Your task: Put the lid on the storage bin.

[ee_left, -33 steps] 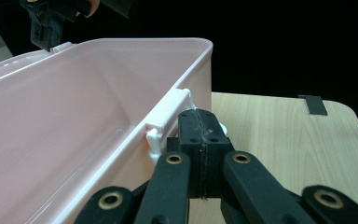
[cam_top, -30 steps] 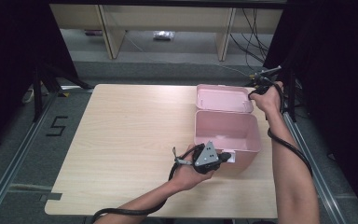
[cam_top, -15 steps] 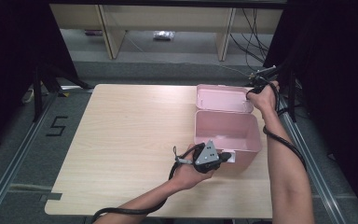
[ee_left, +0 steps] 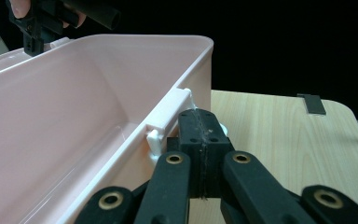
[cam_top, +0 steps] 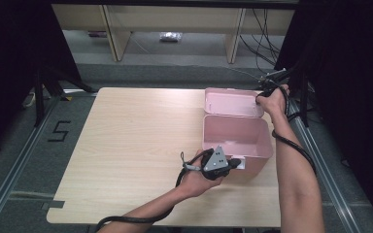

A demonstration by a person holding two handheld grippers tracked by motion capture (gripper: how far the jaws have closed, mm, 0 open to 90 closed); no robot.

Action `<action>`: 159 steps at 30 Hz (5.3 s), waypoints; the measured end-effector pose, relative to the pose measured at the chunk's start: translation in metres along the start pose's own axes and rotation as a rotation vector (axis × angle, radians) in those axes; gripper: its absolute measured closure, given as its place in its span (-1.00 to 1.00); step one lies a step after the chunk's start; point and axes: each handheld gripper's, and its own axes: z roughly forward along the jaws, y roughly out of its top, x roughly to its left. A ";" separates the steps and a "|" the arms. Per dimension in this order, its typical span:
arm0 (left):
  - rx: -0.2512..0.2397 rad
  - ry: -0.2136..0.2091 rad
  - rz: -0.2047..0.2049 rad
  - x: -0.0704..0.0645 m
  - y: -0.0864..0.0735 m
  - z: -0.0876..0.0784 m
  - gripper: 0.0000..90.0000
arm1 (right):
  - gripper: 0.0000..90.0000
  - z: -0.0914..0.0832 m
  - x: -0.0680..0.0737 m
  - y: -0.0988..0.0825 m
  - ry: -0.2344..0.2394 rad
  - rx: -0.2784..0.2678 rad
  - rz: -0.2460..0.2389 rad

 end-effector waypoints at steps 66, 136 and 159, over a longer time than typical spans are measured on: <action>0.024 0.051 -0.046 -0.005 0.004 0.001 1.00 | 0.97 -0.037 -0.004 0.002 0.019 -0.137 0.096; 0.047 0.048 -0.051 -0.003 0.008 0.004 1.00 | 1.00 -0.096 0.003 -0.028 0.045 -0.423 0.051; 0.046 0.051 -0.050 -0.003 0.009 0.006 1.00 | 1.00 -0.112 0.007 -0.042 0.031 -0.472 -0.001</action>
